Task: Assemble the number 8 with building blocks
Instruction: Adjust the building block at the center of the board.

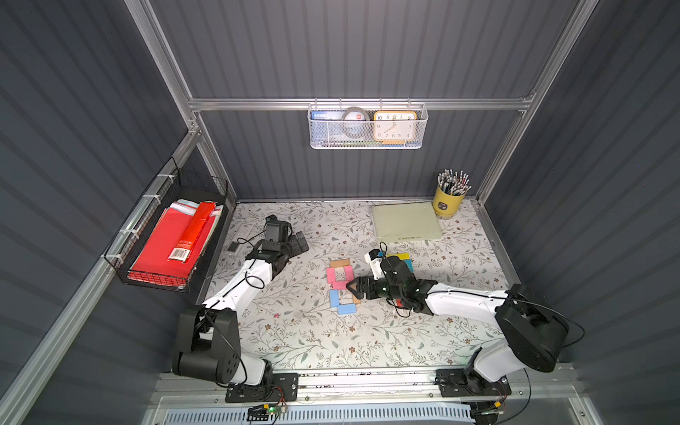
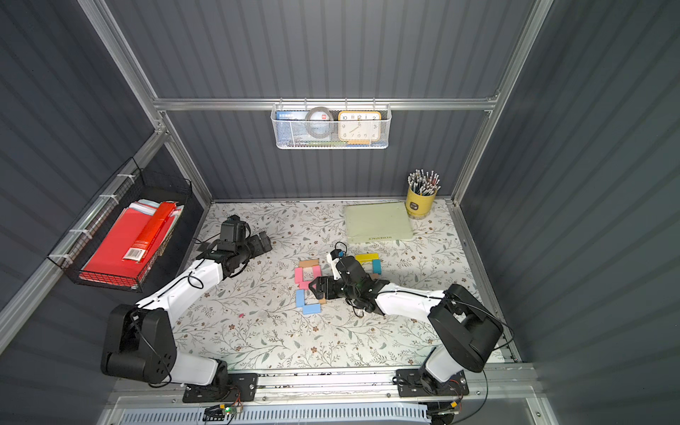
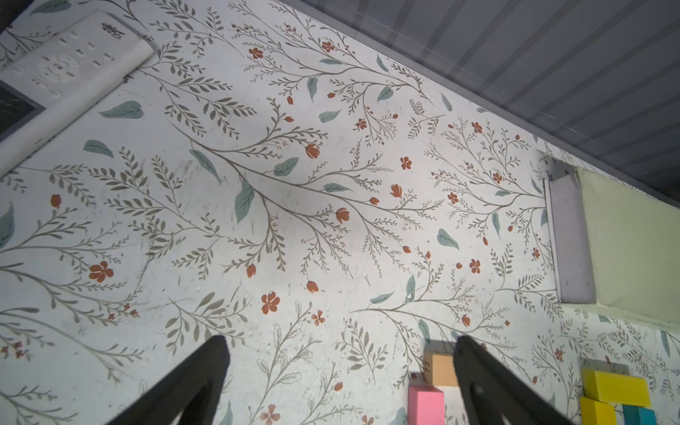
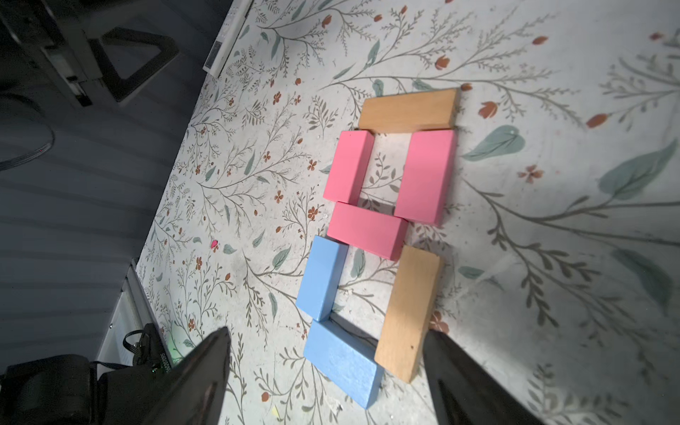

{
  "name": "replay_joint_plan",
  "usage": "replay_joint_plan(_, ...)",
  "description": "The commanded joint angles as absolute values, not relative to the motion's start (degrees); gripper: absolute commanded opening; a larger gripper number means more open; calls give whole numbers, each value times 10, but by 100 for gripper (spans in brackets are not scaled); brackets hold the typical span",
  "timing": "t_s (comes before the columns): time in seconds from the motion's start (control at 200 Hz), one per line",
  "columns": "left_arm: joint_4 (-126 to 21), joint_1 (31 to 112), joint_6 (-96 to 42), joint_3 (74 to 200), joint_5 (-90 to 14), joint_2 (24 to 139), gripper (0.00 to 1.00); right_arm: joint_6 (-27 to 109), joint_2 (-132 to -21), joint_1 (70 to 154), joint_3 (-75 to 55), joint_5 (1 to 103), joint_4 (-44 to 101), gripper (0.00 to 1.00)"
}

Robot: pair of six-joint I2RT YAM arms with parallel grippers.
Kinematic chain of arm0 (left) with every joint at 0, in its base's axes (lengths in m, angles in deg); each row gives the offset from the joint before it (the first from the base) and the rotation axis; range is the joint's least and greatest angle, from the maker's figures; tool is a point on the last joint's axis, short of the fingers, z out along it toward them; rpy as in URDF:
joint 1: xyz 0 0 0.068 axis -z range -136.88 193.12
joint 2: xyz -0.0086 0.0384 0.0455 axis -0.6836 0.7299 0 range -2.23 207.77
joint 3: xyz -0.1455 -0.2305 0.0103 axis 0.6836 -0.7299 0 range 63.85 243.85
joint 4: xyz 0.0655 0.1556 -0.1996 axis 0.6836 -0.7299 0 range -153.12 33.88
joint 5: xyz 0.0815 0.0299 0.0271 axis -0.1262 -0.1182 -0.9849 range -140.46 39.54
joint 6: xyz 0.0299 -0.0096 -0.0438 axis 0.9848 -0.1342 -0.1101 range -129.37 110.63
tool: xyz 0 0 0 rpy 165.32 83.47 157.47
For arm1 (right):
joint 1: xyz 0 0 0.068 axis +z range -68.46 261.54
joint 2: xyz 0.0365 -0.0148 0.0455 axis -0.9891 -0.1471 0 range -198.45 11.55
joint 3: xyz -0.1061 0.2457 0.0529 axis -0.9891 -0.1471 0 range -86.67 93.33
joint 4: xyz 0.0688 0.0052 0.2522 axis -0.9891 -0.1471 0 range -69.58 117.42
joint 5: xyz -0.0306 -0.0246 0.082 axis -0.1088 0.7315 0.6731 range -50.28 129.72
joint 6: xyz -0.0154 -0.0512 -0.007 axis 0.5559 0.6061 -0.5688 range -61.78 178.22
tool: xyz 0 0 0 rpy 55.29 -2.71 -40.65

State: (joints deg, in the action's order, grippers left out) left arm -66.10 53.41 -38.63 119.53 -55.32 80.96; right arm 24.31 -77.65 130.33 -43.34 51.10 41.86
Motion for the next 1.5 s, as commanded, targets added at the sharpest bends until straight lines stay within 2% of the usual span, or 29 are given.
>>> replay_joint_plan(0.0, -665, 531, -369, 1185, -535, 819, 99, 252, -797, 1318, -389, 433, 342, 86)
replay_joint_plan(0.145, -668, 531, -361, 1184, -529, 824, 99, 278, -848, 1345, -298, 324, 222, 88)
replay_joint_plan(0.355, -666, 531, -356, 1178, -532, 825, 99, 257, -917, 1363, -217, 263, 160, 89)
replay_joint_plan(0.74, -664, 531, -354, 1171, -527, 819, 99, 183, -915, 1362, -262, 368, 218, 90)
replay_joint_plan(1.496, -665, 531, -356, 1168, -531, 819, 99, 140, -938, 1358, -282, 426, 253, 90)
